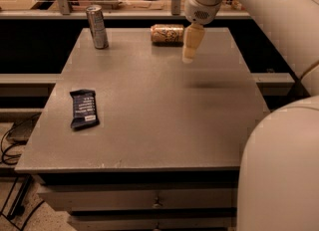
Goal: Place orange can upright
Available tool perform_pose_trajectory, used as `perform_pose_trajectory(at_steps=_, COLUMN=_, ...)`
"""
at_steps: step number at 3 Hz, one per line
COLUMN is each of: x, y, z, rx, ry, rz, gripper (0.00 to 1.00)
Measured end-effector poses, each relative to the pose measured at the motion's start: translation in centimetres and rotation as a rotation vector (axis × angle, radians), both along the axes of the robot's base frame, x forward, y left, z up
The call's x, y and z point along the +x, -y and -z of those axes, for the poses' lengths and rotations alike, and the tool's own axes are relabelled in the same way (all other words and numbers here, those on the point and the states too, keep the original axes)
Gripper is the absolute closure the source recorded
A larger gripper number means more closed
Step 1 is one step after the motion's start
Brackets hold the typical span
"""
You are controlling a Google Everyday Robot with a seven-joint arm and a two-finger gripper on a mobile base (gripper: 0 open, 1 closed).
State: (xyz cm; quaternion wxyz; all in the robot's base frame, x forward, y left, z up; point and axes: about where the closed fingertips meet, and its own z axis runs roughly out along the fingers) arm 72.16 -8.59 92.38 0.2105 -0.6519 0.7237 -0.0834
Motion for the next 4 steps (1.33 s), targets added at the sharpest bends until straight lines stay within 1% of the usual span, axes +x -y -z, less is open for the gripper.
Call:
perform_pose_trajectory(at_steps=1, x=0.0, y=0.0, z=0.0, rx=0.0, ry=0.0, rz=0.0, gripper=0.0)
perform_pose_trajectory(at_steps=2, x=0.8, y=-0.7, z=1.6, rx=-0.021, ry=-0.018, rz=-0.01, gripper=0.0)
perform_pose_trajectory(at_steps=3, x=2.0, y=-1.3, z=1.8, rx=-0.052, ry=0.002, rz=-0.051, gripper=0.0)
perform_pose_trajectory(at_steps=4, x=3.2, y=-1.7, z=1.0, rx=-0.065, ry=0.059, rz=-0.133, gripper=0.0)
